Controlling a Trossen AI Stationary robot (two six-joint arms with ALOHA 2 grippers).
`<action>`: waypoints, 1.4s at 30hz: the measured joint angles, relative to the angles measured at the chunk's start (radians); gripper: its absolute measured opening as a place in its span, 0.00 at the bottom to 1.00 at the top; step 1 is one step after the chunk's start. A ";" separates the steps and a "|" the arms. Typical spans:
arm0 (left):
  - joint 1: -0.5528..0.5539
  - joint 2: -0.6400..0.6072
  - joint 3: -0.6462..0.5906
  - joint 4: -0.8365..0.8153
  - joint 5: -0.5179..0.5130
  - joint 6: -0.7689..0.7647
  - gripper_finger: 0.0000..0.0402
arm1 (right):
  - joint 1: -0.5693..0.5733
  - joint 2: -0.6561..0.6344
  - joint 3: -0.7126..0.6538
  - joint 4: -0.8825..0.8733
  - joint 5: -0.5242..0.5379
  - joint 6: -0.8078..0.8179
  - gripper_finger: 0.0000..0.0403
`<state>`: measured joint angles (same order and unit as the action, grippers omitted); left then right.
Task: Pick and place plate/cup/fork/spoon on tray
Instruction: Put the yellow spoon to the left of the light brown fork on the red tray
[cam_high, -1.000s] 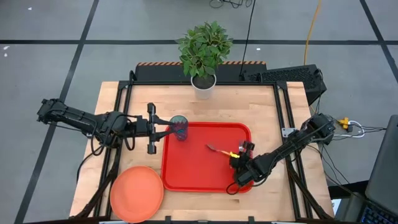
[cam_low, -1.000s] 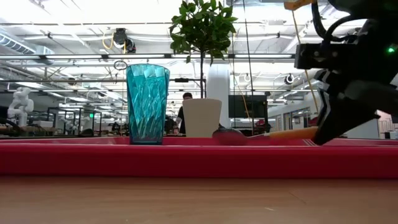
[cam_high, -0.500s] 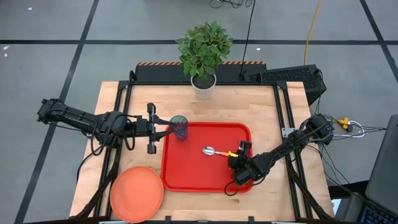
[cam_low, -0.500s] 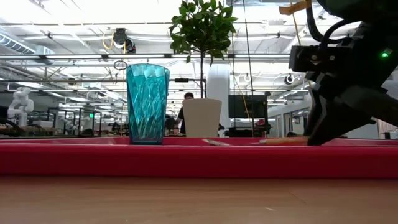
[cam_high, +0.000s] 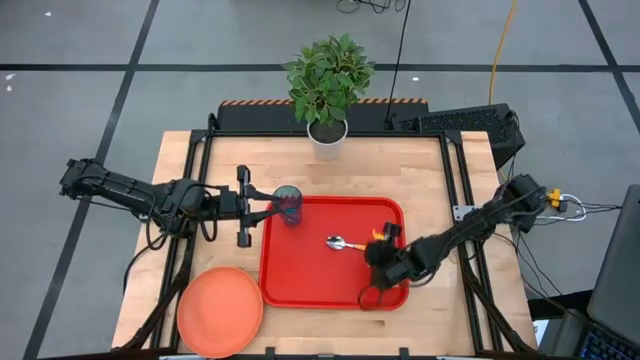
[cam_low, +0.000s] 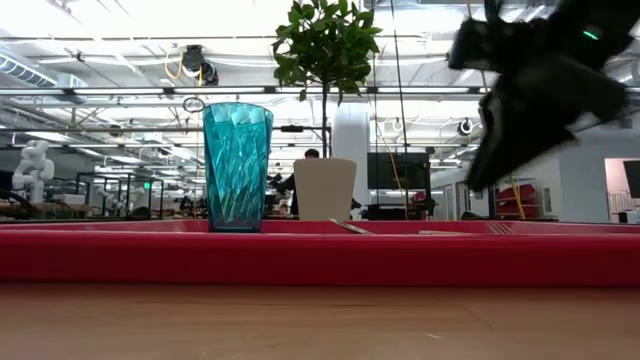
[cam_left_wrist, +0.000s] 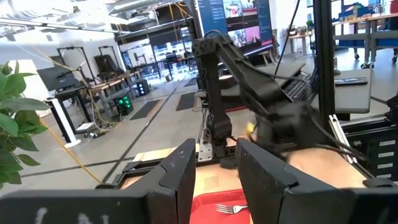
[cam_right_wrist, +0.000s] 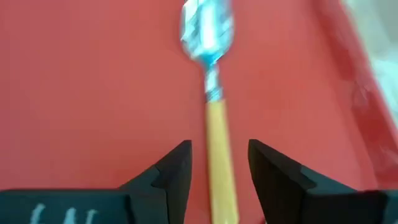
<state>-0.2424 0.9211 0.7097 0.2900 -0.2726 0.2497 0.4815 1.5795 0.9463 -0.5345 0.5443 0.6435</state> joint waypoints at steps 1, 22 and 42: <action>0.000 0.000 0.000 0.000 0.000 0.000 0.30 | -0.030 -0.028 0.000 -0.006 -0.013 0.044 0.38; 0.002 -0.037 0.000 -0.062 -0.079 0.057 0.30 | -0.250 0.143 0.204 -0.222 -0.480 -0.275 0.36; 0.001 -0.093 0.000 -0.116 -0.085 0.143 0.30 | -0.255 0.237 0.257 -0.199 -0.464 -0.214 0.31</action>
<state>-0.2417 0.8284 0.7101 0.1745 -0.3579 0.3931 0.2261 1.8164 1.2032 -0.7330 0.0799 0.4299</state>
